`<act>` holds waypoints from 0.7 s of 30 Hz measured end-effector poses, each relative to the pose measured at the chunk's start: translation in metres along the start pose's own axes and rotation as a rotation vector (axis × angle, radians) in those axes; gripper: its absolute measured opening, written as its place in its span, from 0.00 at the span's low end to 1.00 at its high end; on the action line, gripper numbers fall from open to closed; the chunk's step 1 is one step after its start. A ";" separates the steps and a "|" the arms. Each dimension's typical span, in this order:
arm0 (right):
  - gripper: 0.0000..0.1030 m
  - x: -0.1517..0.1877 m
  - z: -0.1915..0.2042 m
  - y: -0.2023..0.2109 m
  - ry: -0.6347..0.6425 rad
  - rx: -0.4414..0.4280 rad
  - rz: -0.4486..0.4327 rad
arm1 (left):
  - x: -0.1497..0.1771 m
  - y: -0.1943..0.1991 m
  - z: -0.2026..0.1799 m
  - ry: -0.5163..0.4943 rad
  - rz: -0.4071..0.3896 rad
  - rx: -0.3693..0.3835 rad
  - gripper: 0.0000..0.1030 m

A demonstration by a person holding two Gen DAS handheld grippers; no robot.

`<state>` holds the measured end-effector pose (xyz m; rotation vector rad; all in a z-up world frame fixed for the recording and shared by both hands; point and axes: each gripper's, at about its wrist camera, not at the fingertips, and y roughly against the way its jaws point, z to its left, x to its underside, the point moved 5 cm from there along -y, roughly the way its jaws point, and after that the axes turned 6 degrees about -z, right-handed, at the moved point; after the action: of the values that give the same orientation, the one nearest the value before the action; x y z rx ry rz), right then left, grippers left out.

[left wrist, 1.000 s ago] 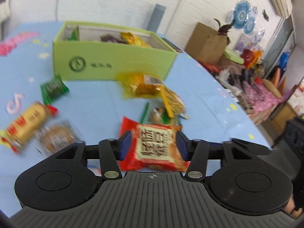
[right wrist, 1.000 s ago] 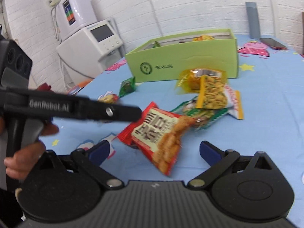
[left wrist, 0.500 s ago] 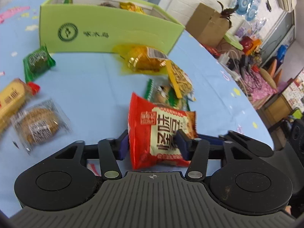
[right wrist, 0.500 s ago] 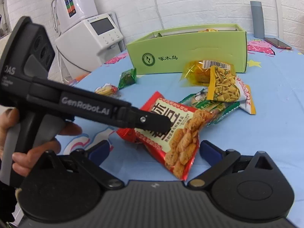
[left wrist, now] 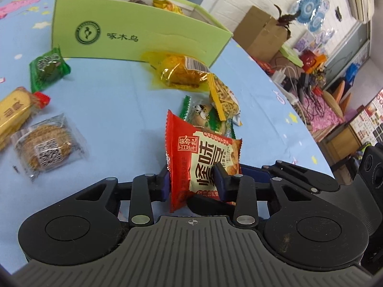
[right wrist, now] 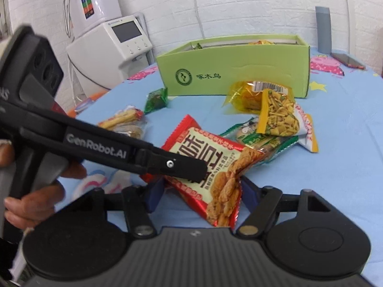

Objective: Organize snacks
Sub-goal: 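Lift the red bag with the left tool over the box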

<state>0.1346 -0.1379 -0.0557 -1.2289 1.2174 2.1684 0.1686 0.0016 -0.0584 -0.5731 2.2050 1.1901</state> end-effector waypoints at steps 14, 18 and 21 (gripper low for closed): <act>0.73 -0.147 0.015 -0.032 0.219 -0.028 -0.137 | -0.152 0.038 0.003 -0.065 -0.225 -0.073 0.19; 0.74 -0.197 0.006 -0.081 0.231 -0.046 -0.119 | -0.206 0.016 0.030 -0.076 -0.243 -0.139 0.20; 0.74 -0.216 -0.004 -0.125 0.215 -0.062 -0.072 | -0.228 -0.011 0.059 -0.049 -0.221 -0.183 0.20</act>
<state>0.3385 -0.0503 0.0586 -1.5401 1.1752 2.0788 0.3622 0.0697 0.0572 -0.8296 1.9463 1.2794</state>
